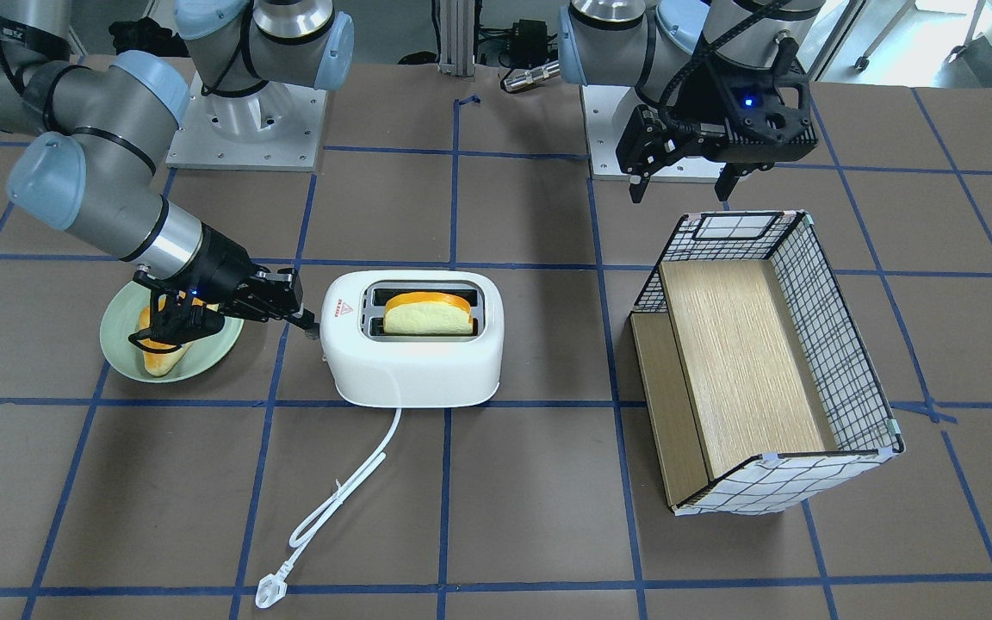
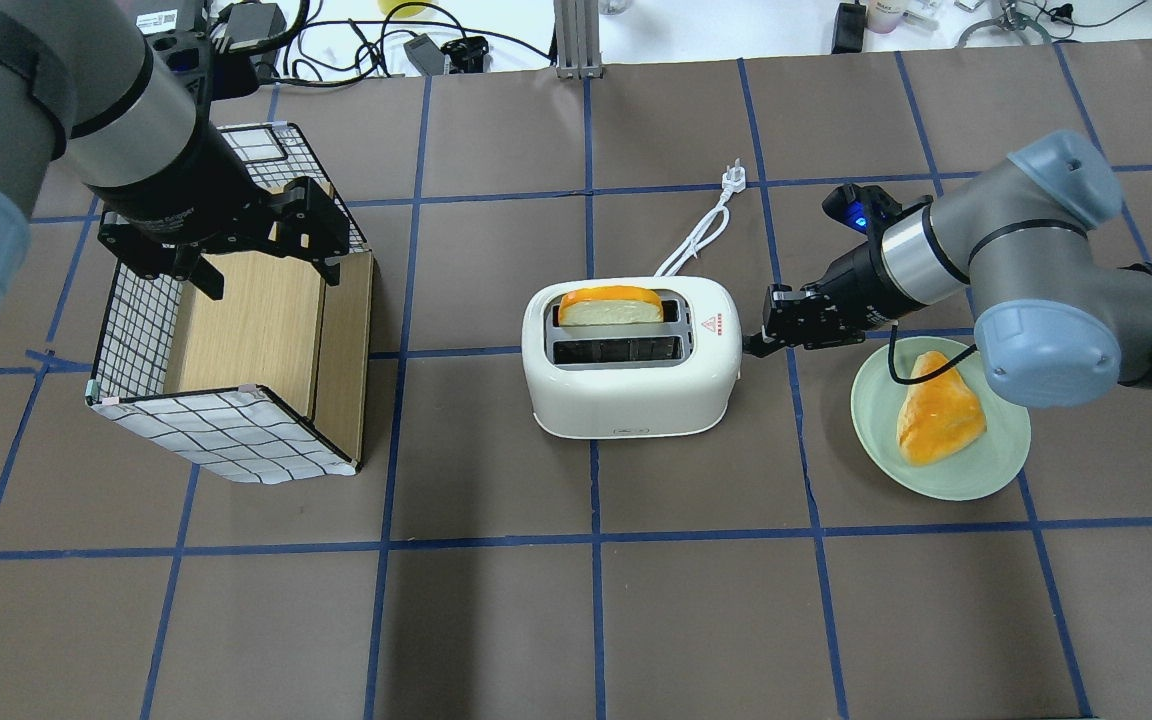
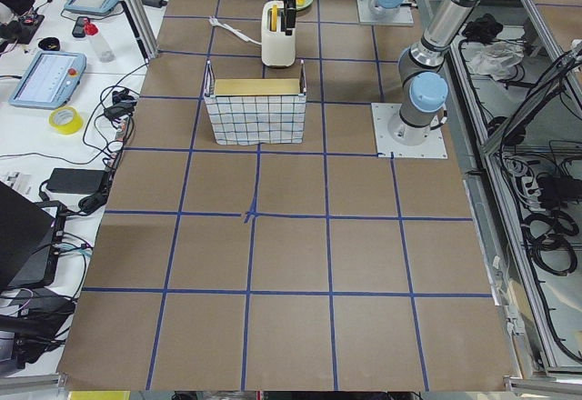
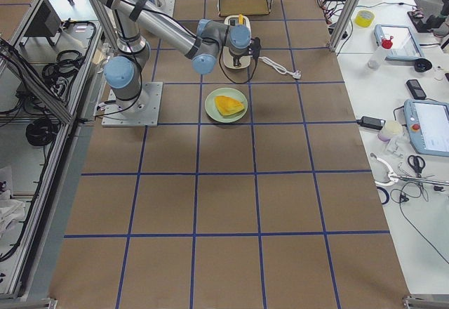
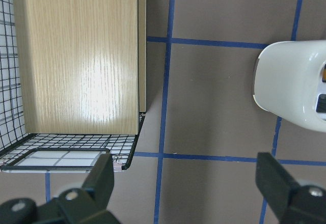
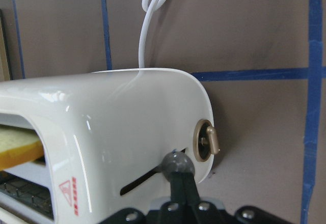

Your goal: Press toaster with right arm

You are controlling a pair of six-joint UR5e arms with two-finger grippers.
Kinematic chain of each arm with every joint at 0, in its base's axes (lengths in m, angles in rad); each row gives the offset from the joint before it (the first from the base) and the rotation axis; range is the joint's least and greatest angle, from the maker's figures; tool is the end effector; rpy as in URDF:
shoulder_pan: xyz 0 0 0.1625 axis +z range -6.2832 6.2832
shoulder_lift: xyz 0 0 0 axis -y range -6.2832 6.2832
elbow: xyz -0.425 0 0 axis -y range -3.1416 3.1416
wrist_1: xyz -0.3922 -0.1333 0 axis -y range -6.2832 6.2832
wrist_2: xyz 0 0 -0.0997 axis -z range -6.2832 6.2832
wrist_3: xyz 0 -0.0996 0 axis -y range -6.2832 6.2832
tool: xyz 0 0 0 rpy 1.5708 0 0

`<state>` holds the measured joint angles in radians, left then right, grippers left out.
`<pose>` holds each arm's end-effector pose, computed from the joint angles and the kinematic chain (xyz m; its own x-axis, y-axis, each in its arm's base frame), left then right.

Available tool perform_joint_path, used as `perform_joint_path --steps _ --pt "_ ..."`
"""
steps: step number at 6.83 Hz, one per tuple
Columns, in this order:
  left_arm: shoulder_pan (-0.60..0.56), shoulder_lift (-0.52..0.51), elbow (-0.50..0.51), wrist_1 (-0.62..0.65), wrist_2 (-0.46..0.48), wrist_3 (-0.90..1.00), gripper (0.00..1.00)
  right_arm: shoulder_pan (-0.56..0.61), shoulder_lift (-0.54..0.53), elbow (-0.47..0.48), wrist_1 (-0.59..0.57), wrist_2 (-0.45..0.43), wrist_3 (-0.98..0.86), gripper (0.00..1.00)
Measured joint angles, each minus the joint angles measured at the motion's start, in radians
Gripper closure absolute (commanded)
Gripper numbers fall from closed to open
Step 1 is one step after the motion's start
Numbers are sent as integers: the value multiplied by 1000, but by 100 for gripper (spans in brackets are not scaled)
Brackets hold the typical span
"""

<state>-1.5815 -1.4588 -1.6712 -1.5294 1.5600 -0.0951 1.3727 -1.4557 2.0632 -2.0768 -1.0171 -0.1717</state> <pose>-0.1392 -0.4480 0.4952 -0.9964 -0.0836 0.0158 -0.0843 0.9951 -0.0517 0.0912 -0.4890 0.2664 -0.8448 0.0498 -0.5327 0.0522 0.9986 0.0104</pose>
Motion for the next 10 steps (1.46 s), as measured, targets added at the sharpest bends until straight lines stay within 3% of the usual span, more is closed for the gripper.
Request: perform_joint_path --steps 3,7,10 --pt "0 0 0 0 0 0 0 -1 -68 -64 108 -203 35 0" --pt "0 0 -1 0 0 0 0 4 -158 -307 493 -396 83 0" --pt "0 0 0 0 -1 0 0 28 -224 -359 594 -468 164 0"
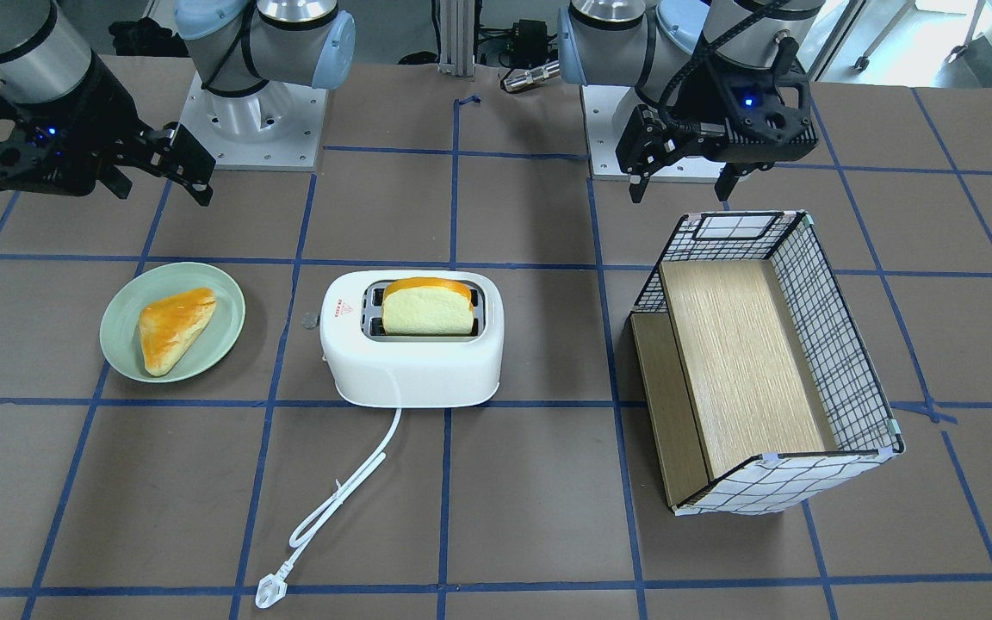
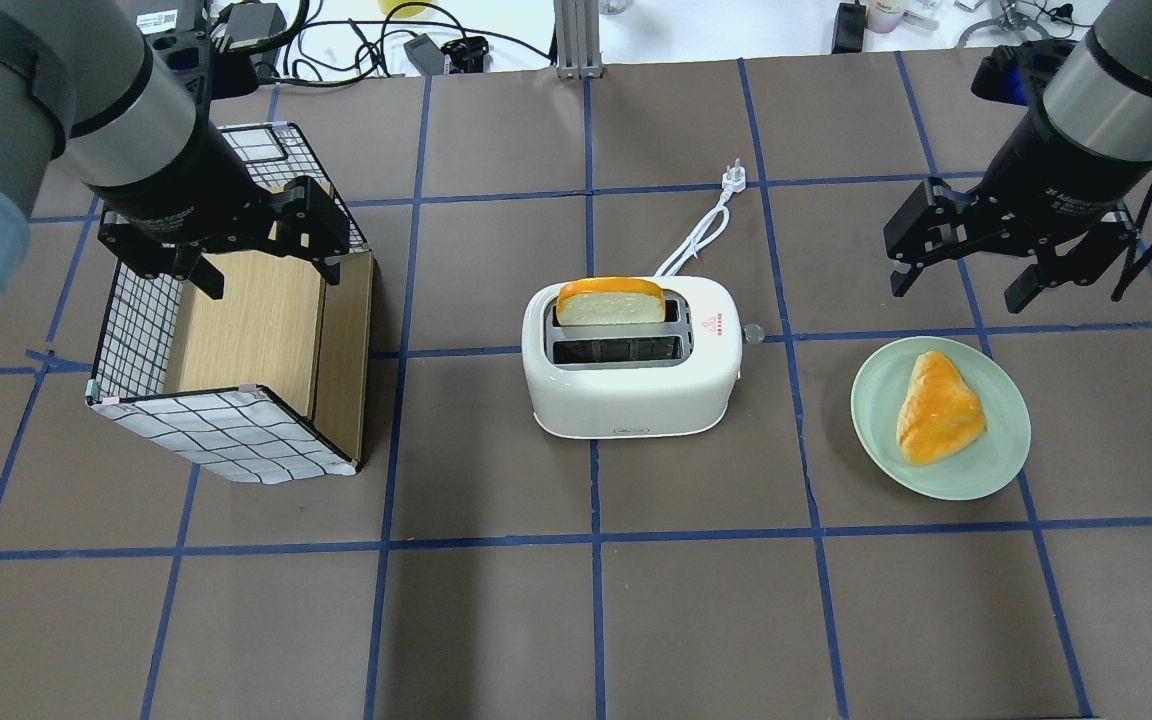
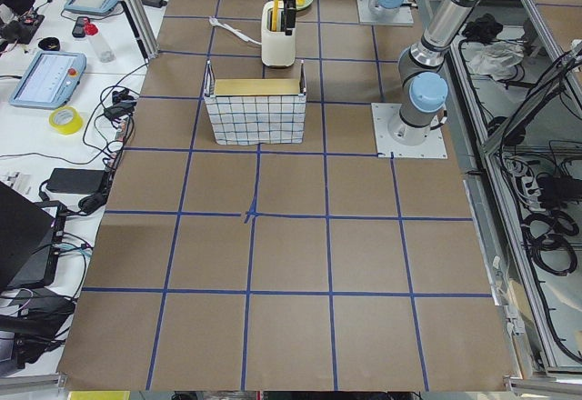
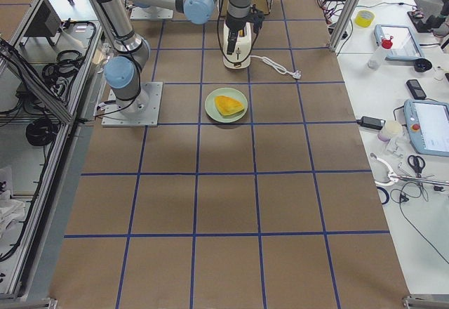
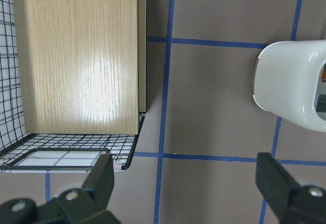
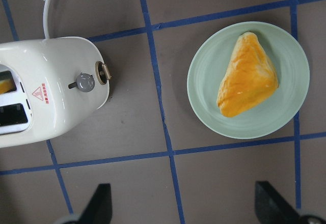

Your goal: Press toaster with right arm

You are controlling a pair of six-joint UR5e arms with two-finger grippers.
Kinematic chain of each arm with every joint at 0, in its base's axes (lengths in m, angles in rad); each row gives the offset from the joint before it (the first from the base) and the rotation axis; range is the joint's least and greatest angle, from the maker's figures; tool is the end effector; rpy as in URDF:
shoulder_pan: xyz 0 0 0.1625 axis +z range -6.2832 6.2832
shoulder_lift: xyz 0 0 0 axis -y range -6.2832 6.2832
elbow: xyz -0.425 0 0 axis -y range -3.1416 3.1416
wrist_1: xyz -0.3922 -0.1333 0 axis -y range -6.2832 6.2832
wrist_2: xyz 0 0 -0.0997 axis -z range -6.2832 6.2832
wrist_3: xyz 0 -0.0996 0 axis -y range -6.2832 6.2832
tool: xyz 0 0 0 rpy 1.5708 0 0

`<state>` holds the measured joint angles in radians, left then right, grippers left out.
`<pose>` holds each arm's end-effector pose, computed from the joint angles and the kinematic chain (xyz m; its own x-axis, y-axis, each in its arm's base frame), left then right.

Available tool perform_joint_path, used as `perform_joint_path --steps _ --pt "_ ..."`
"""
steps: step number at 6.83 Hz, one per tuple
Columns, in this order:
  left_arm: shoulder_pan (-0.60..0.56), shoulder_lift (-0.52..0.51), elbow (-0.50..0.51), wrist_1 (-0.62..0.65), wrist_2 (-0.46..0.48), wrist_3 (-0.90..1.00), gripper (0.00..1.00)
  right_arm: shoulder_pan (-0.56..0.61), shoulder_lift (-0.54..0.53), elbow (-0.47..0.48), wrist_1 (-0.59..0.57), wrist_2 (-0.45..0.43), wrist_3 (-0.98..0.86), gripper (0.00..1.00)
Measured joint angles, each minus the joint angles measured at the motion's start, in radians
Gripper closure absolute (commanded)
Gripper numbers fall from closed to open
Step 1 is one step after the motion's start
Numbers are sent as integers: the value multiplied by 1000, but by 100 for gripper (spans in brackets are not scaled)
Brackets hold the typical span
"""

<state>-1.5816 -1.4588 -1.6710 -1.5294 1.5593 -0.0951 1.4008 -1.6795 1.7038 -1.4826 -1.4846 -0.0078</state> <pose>-0.1393 -0.4480 0.4953 -0.9964 -0.0835 0.0165 -0.0842 0.9951 -0.0518 0.0664 -0.4517 0.4657 -0.9816 0.1704 -0.0864 0.1605 0.9807 0.1116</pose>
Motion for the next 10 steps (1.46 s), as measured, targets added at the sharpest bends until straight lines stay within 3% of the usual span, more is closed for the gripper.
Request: perform_joint_path --steps 5,10 --pt "0 0 0 0 0 0 0 104 -29 -5 12 -36 166 0" --pt "0 0 0 0 0 0 0 122 30 -56 -35 -73 244 0"
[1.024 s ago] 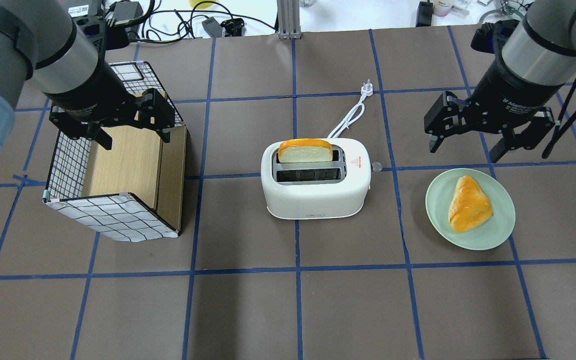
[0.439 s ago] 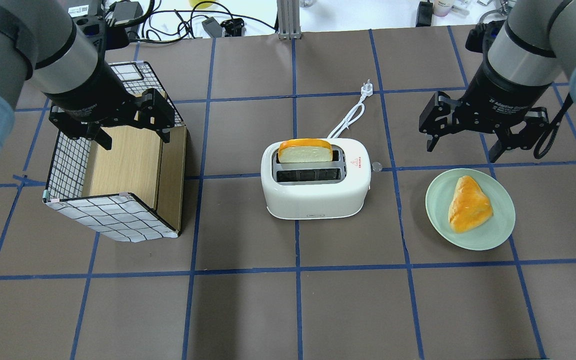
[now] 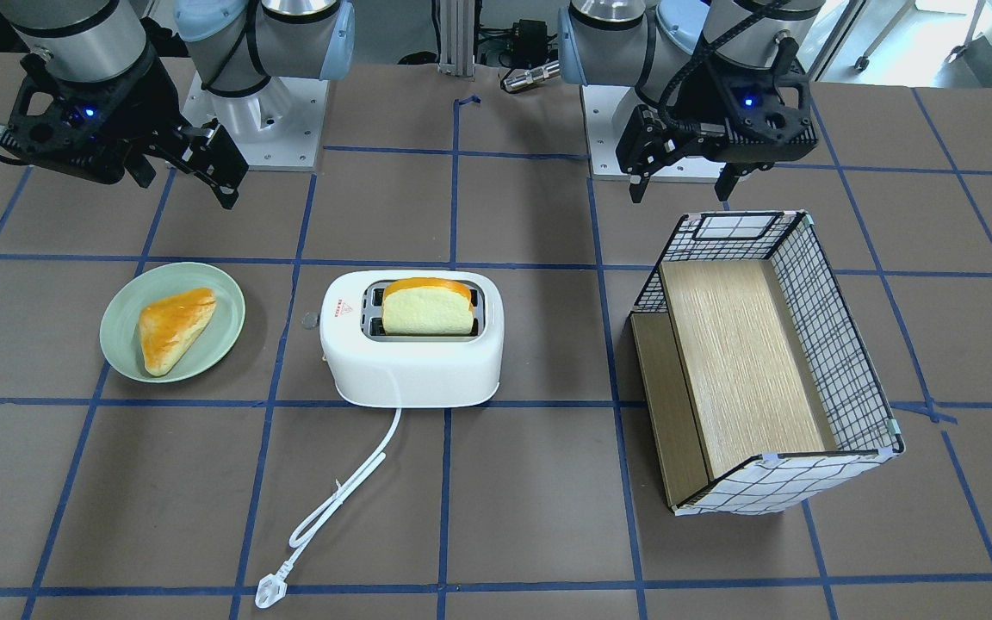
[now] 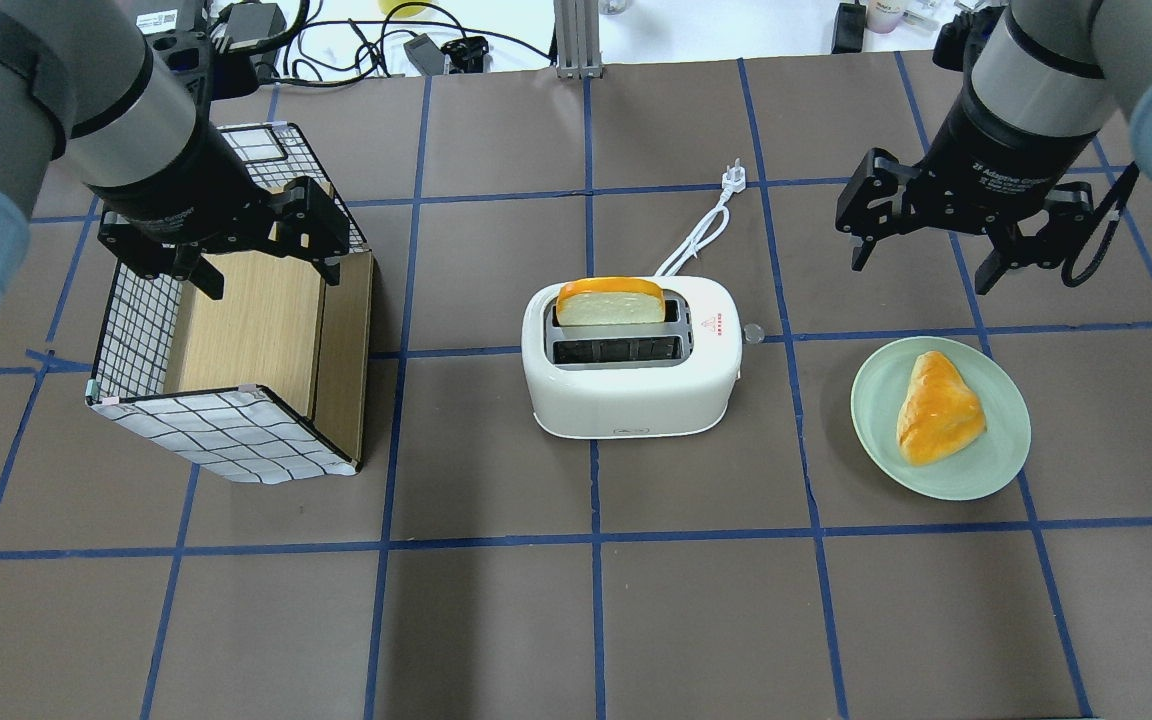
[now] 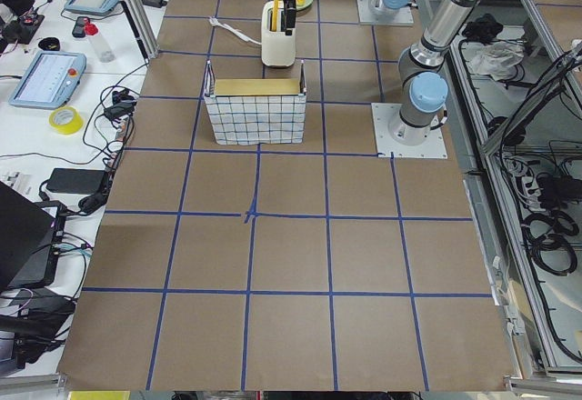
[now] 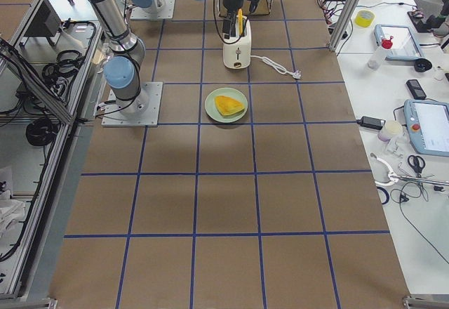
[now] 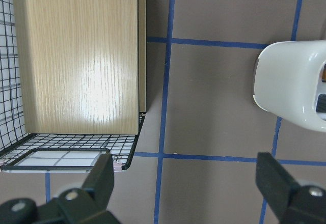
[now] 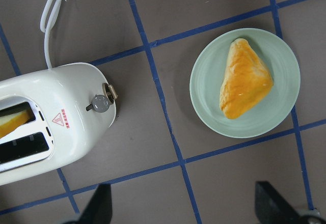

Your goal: Press toaster with right arm

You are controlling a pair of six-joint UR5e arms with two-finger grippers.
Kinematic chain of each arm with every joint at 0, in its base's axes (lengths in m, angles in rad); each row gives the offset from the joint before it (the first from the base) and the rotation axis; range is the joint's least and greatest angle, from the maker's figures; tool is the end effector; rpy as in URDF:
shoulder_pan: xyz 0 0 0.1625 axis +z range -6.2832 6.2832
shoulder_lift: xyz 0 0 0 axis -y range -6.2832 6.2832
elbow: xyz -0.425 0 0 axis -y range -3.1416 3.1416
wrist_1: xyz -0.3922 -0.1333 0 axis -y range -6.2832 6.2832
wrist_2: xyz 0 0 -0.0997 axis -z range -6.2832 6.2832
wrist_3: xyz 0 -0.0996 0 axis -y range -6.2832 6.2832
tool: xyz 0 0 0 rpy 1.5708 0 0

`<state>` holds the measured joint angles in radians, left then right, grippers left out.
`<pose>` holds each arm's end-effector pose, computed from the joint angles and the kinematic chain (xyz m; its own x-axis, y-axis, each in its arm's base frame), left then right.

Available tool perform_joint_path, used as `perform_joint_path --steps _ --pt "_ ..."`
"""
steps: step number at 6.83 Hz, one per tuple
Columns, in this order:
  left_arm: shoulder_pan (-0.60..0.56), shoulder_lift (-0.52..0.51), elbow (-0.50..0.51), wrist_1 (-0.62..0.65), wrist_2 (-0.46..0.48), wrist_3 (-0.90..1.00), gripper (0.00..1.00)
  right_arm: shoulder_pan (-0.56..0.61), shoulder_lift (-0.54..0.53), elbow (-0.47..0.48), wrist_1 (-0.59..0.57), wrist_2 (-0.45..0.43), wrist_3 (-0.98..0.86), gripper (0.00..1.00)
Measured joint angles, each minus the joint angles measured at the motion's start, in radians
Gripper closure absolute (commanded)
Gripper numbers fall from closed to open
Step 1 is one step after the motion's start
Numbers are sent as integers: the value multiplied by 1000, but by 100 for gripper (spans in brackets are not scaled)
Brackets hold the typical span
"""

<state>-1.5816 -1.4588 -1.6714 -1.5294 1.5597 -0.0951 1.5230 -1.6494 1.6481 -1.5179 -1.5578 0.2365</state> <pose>-0.1393 -0.4480 0.4951 -0.9964 -0.0835 0.0160 -0.0842 0.9951 -0.0515 0.1128 -0.4592 0.4821 -0.9598 0.2808 -0.0005 0.2804 0.9584 0.0532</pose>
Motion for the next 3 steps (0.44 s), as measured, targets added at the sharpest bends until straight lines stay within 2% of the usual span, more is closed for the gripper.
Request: perform_joint_path --steps 3 --pt "0 0 0 0 0 0 0 40 7 -5 1 -3 43 0"
